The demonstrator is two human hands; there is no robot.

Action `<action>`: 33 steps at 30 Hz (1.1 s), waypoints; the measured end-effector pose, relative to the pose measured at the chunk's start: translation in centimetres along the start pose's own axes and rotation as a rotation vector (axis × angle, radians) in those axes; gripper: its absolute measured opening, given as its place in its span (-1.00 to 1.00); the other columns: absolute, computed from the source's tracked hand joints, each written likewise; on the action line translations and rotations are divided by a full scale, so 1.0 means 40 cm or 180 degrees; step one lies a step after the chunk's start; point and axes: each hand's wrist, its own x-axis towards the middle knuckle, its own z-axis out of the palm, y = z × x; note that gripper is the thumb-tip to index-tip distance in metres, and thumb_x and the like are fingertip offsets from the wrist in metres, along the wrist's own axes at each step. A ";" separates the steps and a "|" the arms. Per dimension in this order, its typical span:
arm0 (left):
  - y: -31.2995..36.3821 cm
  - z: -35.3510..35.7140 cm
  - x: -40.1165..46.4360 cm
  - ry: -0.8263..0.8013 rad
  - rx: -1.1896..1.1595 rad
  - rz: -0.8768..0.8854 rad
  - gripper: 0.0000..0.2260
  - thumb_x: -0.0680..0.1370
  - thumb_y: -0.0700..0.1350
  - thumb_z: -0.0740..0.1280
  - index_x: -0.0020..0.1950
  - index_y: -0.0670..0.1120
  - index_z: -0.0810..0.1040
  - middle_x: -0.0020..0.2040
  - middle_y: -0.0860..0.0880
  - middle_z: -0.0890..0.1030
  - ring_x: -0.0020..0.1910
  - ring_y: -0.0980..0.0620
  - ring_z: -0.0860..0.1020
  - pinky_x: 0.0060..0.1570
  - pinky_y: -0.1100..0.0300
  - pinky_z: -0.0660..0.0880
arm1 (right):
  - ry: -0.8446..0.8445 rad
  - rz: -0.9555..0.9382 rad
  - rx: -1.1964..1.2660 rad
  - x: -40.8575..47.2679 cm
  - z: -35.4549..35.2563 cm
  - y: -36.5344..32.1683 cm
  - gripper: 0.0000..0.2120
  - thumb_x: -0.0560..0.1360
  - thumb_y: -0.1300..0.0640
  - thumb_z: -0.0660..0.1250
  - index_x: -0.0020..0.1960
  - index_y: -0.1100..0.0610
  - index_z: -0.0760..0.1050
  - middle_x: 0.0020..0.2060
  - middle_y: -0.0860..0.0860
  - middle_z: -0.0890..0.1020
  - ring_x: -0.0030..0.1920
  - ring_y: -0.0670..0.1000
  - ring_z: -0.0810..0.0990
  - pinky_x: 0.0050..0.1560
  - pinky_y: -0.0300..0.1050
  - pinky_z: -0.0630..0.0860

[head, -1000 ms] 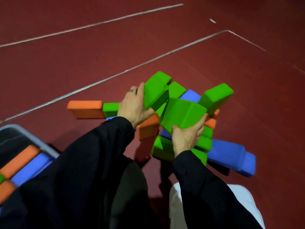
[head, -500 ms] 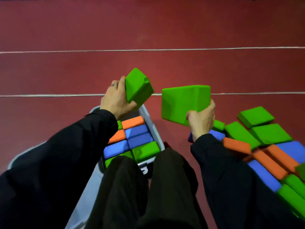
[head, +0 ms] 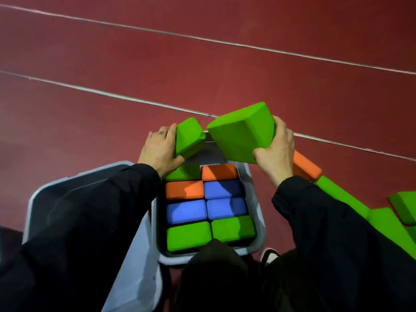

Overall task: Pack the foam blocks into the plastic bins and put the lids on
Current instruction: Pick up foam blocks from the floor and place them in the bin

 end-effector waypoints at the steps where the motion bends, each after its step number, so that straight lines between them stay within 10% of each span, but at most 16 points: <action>1: -0.009 0.025 0.020 -0.0044 0.0081 0.0079 -0.15 0.38 0.02 0.45 0.56 -0.19 0.16 0.34 -0.26 0.43 0.24 -0.32 0.46 0.41 -0.26 0.28 | -0.0088 -0.0044 -0.0019 0.020 0.022 0.008 -0.11 0.23 0.30 0.39 0.53 0.00 0.27 0.32 0.16 0.44 0.32 0.23 0.42 0.38 0.13 0.37; 13: -0.117 0.239 0.125 -0.0662 0.0515 0.0578 -0.15 0.41 -0.09 0.47 0.61 -0.13 0.12 0.53 -0.16 0.31 0.56 -0.20 0.20 0.45 -0.35 0.15 | -0.0805 -0.0535 -0.0337 0.100 0.172 0.151 -0.02 0.24 0.33 0.39 0.60 -0.06 0.18 0.25 0.01 0.37 0.35 0.12 0.34 0.50 0.30 0.23; 33: -0.171 0.474 0.211 -0.1265 0.0511 -0.0178 -0.25 0.57 -0.24 0.19 0.64 -0.01 -0.17 0.63 -0.17 0.05 0.61 -0.21 0.00 0.51 -0.20 0.18 | -0.1157 -0.1365 -0.1410 0.244 0.360 0.188 -0.02 0.20 0.25 0.36 0.61 0.01 0.19 0.30 0.12 0.44 0.36 0.23 0.38 0.61 0.20 0.00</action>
